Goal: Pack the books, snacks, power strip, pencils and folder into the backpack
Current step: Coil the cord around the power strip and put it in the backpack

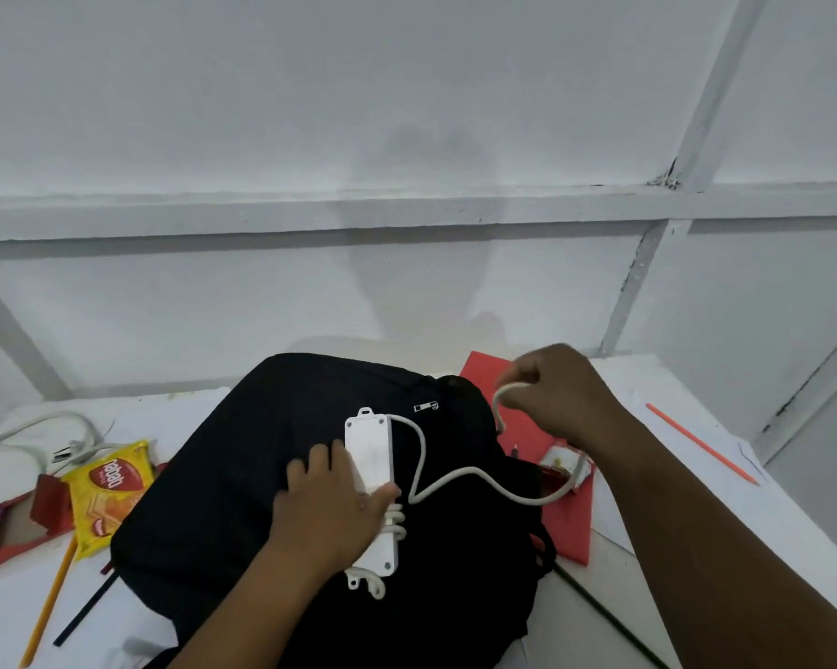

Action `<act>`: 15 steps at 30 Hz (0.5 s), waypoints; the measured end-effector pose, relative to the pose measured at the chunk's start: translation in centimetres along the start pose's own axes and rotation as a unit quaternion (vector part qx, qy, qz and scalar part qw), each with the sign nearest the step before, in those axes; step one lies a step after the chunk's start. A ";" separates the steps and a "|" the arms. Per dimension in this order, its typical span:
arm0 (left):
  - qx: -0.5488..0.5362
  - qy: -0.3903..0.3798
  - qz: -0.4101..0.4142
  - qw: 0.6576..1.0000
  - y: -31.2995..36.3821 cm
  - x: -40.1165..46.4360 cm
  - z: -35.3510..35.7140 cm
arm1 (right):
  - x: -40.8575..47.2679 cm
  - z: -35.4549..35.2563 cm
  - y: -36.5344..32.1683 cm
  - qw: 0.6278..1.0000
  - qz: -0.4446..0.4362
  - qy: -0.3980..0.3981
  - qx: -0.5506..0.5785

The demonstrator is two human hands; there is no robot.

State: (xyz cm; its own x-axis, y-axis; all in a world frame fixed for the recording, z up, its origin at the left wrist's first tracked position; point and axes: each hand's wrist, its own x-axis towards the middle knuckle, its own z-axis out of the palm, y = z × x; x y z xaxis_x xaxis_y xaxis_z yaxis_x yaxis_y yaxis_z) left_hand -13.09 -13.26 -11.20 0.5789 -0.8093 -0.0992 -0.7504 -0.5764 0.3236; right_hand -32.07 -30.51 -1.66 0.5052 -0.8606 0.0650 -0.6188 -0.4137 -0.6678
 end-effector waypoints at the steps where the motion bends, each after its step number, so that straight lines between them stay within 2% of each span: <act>1: 0.012 0.022 0.006 1.000 0.1 0.2 -0.2 | -0.1 0.2 0.9 0.999 0.017 -0.040 -0.031; 5: -0.020 0.055 0.093 0.994 0.7 2.0 -0.9 | 0.3 0.6 4.3 0.972 0.069 -0.171 -0.145; 9: -0.060 0.049 0.150 0.986 2.9 5.1 -0.9 | 2.0 0.2 6.5 0.947 0.058 -0.272 -0.159; 12: -0.020 0.073 0.167 0.983 4.4 7.8 -0.6 | 4.6 0.8 8.4 0.936 0.038 -0.281 -0.207; 15: 0.041 0.053 0.195 0.979 6.0 10.5 -0.2 | 7.3 2.1 10.1 0.929 0.020 -0.278 -0.243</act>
State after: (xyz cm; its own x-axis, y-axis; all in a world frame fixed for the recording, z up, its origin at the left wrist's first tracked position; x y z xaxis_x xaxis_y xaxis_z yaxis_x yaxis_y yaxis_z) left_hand -11.45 -25.22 -10.08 0.2703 -0.9558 0.1159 -0.9415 -0.2372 0.2395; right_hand -33.39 -40.31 -9.44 0.6249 -0.6481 -0.4354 -0.7743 -0.5858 -0.2393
